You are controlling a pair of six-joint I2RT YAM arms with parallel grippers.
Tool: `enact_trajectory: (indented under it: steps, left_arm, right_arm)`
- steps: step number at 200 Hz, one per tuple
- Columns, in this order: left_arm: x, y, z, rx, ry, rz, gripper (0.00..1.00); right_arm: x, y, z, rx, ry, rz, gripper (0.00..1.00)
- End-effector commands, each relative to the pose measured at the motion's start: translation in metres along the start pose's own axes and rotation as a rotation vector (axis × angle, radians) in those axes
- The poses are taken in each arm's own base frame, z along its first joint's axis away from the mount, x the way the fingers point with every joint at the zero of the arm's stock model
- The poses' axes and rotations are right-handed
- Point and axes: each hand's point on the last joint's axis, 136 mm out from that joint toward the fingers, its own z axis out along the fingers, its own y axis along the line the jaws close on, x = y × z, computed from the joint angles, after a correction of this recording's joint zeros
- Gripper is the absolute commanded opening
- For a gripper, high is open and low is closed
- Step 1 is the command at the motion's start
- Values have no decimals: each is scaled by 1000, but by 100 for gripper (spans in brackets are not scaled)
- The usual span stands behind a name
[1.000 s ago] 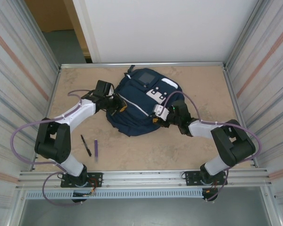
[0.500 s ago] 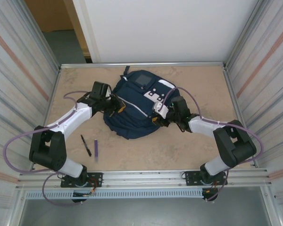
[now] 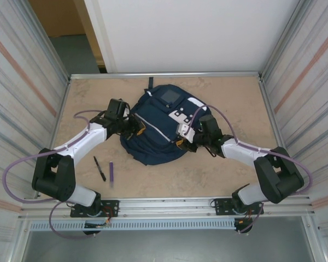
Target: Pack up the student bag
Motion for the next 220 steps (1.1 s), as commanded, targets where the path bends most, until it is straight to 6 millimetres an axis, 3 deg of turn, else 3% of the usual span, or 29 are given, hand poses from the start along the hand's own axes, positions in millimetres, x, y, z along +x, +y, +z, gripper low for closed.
enact_trajectory:
  steps: [1, 30, 44, 57, 74, 92, 113, 160, 196, 220]
  left_arm:
    - [17, -22, -3, 79, 62, 35, 0]
    - [18, -20, -2, 80, 65, 24, 0]
    - [18, -18, -3, 76, 57, 26, 0]
    - [18, -14, -3, 69, 49, 24, 0]
    - [20, -12, -3, 70, 51, 13, 0]
    - [22, -11, -2, 76, 56, 11, 0]
    - [20, -6, -1, 61, 42, 5, 0]
    - [20, -19, 11, 102, 42, -37, 0]
    - [27, -31, 24, 136, 57, -59, 0]
    - [30, -31, 32, 133, 58, -54, 0]
  right_arm:
    - [-22, 22, -5, -78, -73, -31, 27]
    - [-18, 28, -1, -97, -31, 8, 32]
    - [-14, 20, 3, -64, 0, 60, 32]
    - [-5, 10, 6, -22, 38, 125, 27]
    - [0, 11, 10, -14, 44, 188, 18]
    - [-7, 17, 11, 0, -3, 233, 9]
    - [-23, 29, 8, -2, -27, 257, 5]
    - [-33, 47, 9, -38, 100, 590, 5]
    - [-49, 75, 29, -101, 166, 711, 8]
    - [-56, 77, 44, -134, 219, 838, 11]
